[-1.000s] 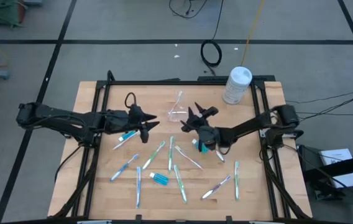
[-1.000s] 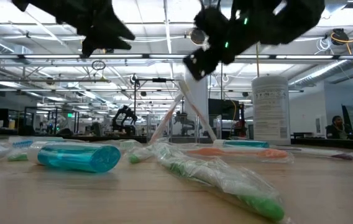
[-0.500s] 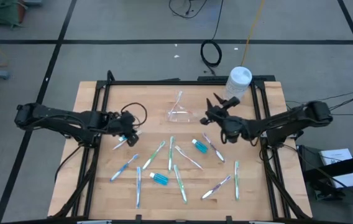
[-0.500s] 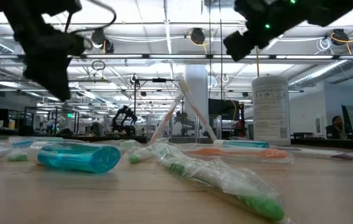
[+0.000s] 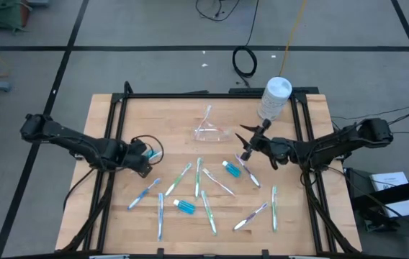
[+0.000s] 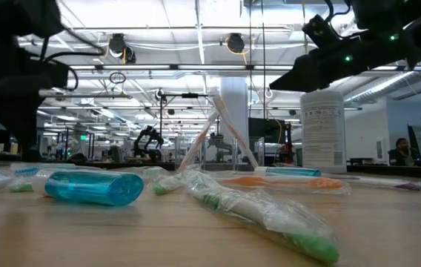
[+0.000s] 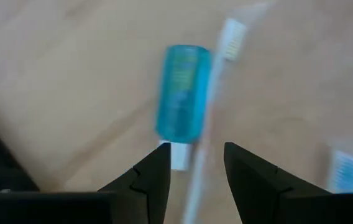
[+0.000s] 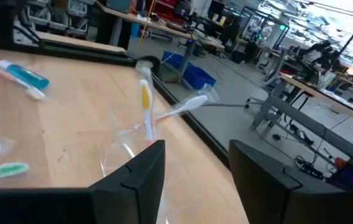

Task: Pick & Place toothbrushing station
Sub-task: Put the blue mouthwash into the transparent organizer

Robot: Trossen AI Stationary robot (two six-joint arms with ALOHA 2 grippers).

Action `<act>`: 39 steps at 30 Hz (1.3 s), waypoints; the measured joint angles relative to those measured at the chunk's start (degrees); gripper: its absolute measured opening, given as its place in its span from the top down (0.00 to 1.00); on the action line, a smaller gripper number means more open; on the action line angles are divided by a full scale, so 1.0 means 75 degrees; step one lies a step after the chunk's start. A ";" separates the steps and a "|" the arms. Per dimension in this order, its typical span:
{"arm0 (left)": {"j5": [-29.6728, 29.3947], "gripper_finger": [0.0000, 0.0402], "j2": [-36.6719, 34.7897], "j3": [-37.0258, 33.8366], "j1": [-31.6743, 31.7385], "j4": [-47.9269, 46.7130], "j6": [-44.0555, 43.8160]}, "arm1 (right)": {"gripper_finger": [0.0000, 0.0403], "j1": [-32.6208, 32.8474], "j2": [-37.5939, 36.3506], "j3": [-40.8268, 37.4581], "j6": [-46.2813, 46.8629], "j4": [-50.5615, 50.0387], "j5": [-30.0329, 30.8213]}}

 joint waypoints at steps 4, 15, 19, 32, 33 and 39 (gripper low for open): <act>-0.0016 0.62 0.0000 -0.0723 -0.0295 0.0479 -0.0555 | 0.58 0.0001 0.0000 -0.0043 0.0347 -0.0011 -0.0002; -0.0916 0.62 -0.0027 -0.2313 -0.0495 0.3216 -0.0843 | 0.58 -0.0008 0.0001 -0.0043 0.0562 0.0349 0.0000; -0.1505 0.62 -0.0009 -0.2425 -0.0564 0.3613 -0.0822 | 0.58 -0.0008 0.0000 -0.0044 0.0553 0.0663 -0.0002; -0.2019 0.62 -0.0029 -0.2440 -0.0585 0.5249 0.0382 | 0.58 -0.0011 0.0003 -0.0043 0.0341 0.0847 0.0001; -0.2171 0.62 -0.0029 -0.2440 -0.0559 0.5247 0.0250 | 0.58 -0.0009 0.0003 -0.0043 0.0339 0.0851 0.0000; -0.2786 0.62 -0.0032 -0.2440 -0.0412 0.5530 -0.0294 | 0.58 -0.0009 0.0003 -0.0043 0.0317 0.0904 0.0001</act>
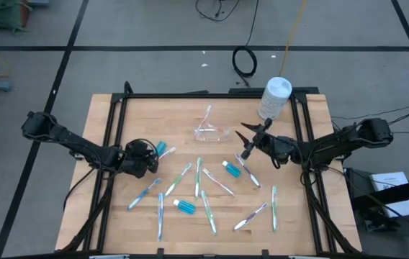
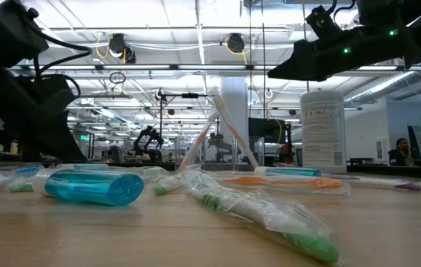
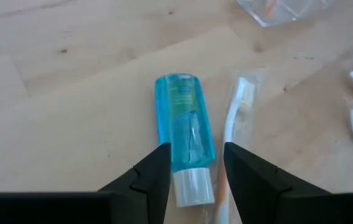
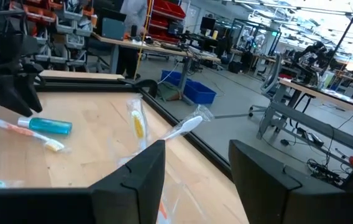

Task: Pick & Place toothbrushing station
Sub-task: Put the blue mouthwash into the transparent organizer

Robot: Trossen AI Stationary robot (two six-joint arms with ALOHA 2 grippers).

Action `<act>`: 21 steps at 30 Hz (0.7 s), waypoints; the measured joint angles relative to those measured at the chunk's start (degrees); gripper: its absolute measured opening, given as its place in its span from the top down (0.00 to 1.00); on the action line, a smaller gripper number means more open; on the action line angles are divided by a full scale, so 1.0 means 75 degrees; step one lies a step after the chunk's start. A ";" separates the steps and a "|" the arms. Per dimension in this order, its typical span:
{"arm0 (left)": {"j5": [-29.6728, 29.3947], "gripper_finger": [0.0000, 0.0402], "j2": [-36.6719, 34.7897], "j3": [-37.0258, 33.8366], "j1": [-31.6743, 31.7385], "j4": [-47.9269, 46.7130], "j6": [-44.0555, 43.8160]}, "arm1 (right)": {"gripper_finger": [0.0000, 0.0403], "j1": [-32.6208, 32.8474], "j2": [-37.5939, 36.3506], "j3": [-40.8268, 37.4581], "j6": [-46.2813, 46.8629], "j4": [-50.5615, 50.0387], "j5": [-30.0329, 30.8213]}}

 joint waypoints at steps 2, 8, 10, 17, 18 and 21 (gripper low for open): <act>0.0070 0.62 0.0003 0.0000 -0.0006 0.0073 0.0030 | 0.58 0.0001 0.0000 0.0000 0.0000 -0.0002 -0.0002; 0.0141 0.62 0.0017 0.0001 -0.0006 0.0069 -0.0128 | 0.58 0.0001 0.0000 0.0000 0.0008 -0.0006 -0.0003; 0.0146 0.62 0.0017 0.0003 -0.0006 0.0064 -0.0060 | 0.58 0.0001 0.0000 0.0000 0.0060 -0.0009 -0.0001; 0.0146 0.62 0.0079 0.0003 -0.0006 0.0015 -0.0053 | 0.58 0.0001 0.0000 0.0000 0.0079 -0.0012 -0.0003; 0.0146 0.62 0.0156 0.0006 -0.0006 0.0017 -0.0068 | 0.58 0.0001 0.0000 0.0000 0.0079 -0.0012 -0.0003; 0.0143 0.62 0.0452 0.0006 -0.0006 0.0010 -0.0131 | 0.58 0.0001 0.0000 0.0000 0.0079 -0.0012 -0.0003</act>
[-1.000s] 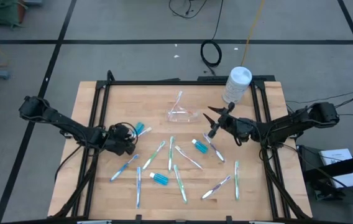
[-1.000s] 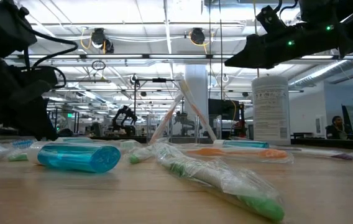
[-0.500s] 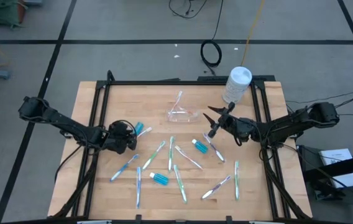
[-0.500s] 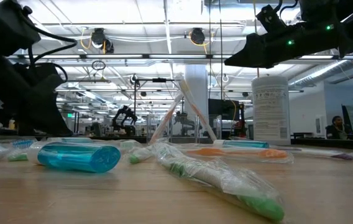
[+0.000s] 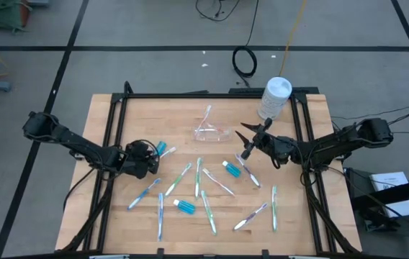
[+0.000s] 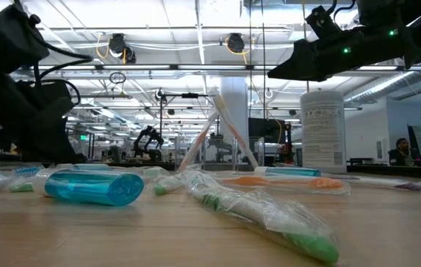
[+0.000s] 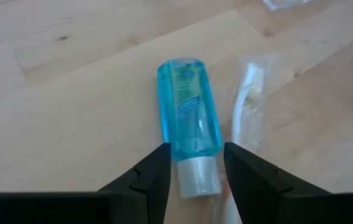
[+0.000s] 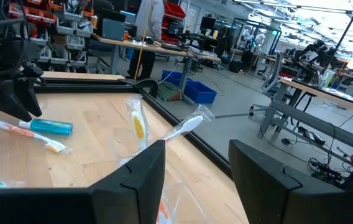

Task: Pick & Place toothbrushing station
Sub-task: Put the blue mouthwash into the transparent organizer

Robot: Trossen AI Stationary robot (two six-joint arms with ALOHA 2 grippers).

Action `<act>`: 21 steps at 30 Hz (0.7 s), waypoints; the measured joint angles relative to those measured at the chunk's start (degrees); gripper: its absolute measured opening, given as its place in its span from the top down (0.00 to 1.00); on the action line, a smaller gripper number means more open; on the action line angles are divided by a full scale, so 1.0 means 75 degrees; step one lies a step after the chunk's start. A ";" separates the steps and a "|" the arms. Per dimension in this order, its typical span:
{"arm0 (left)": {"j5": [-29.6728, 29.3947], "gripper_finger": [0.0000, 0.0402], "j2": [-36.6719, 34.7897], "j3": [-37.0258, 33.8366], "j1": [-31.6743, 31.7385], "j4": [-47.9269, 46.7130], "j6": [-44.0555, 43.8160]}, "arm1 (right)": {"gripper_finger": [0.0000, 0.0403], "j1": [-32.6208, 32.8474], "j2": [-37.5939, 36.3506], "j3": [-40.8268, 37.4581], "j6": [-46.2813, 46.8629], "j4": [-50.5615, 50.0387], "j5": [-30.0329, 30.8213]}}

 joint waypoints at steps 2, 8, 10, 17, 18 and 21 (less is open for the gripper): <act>0.0000 0.62 0.0267 0.0003 0.0000 0.0048 -0.0042 | 0.58 0.0000 0.0000 0.0000 0.0000 0.0000 0.0000; -0.0202 0.62 0.1132 0.0005 -0.0012 0.0765 -0.0058 | 0.58 0.0000 0.0000 0.0000 0.0003 -0.0003 0.0000; -0.0205 0.62 0.1461 0.0011 -0.0020 0.0940 0.0000 | 0.58 0.0000 0.0000 0.0000 0.0003 -0.0003 0.0000; -0.0603 0.62 0.2016 0.0025 -0.0023 0.1320 -0.0040 | 0.58 0.0003 0.0000 0.0000 0.0006 -0.0006 0.0000; -0.0616 0.62 0.2025 0.0020 -0.0020 0.1398 0.0032 | 0.58 0.0003 0.0000 0.0000 0.0006 -0.0006 0.0000; -0.0618 0.62 0.2031 0.0006 -0.0017 0.1595 0.0263 | 0.58 0.0003 0.0001 0.0000 0.0006 -0.0007 0.0000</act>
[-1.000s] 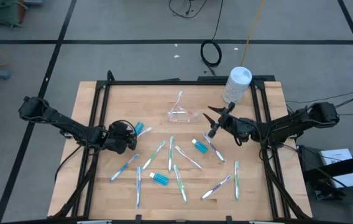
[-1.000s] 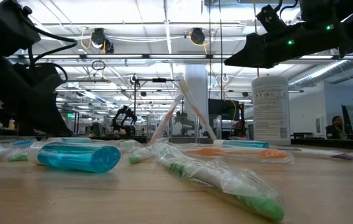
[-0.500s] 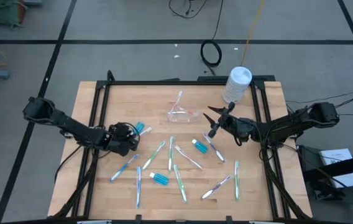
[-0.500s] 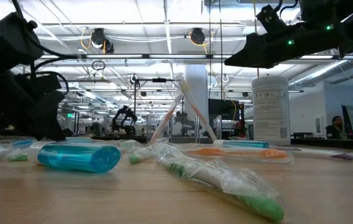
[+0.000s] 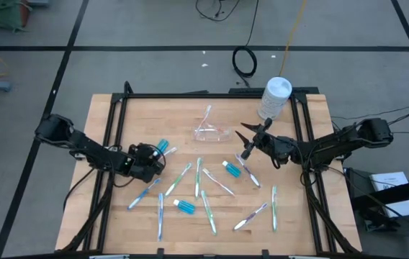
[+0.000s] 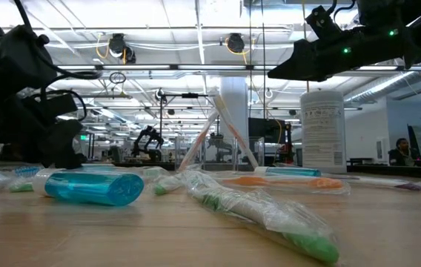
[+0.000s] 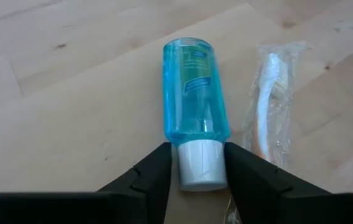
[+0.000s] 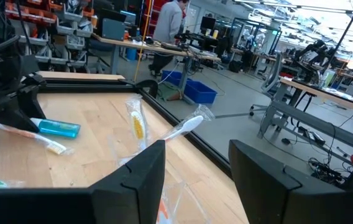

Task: Pick & Place toothbrushing station
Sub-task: Put the blue mouthwash into the transparent organizer

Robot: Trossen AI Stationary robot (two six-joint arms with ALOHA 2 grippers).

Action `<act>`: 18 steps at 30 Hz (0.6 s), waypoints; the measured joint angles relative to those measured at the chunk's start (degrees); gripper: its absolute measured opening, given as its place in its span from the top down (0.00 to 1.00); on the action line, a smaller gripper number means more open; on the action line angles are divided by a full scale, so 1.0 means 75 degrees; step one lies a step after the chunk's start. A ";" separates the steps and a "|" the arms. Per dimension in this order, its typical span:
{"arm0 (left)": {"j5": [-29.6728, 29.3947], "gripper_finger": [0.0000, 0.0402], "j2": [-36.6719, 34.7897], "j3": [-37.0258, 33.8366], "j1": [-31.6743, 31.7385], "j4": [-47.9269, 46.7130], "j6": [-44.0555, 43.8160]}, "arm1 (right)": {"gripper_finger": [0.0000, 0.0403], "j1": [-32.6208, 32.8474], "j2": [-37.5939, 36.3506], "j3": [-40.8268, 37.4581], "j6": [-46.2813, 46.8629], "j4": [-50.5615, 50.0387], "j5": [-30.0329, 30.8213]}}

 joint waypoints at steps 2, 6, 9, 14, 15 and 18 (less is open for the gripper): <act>0.0007 0.62 0.0000 0.0000 0.0006 0.0037 0.0034 | 0.58 0.0000 0.0002 0.0000 0.0000 -0.0002 0.0000; -0.0011 0.65 0.0003 0.0000 0.0006 0.0037 0.0053 | 0.58 0.0000 0.0002 0.0000 0.0000 0.0000 0.0000; -0.0011 0.72 0.0002 0.0000 0.0006 0.0043 0.0059 | 0.58 0.0000 0.0002 0.0000 0.0000 -0.0001 0.0000; -0.0028 0.78 0.0000 0.0003 0.0003 0.0100 0.0075 | 0.58 0.0000 0.0002 0.0000 0.0000 -0.0002 0.0000; -0.0046 0.78 0.0000 0.0001 0.0003 0.0157 0.0090 | 0.58 0.0000 0.0002 0.0000 0.0000 -0.0002 0.0000; -0.0056 0.74 0.0008 0.0064 0.0015 0.0501 0.0517 | 0.58 0.0000 0.0002 0.0000 0.0000 0.0000 0.0000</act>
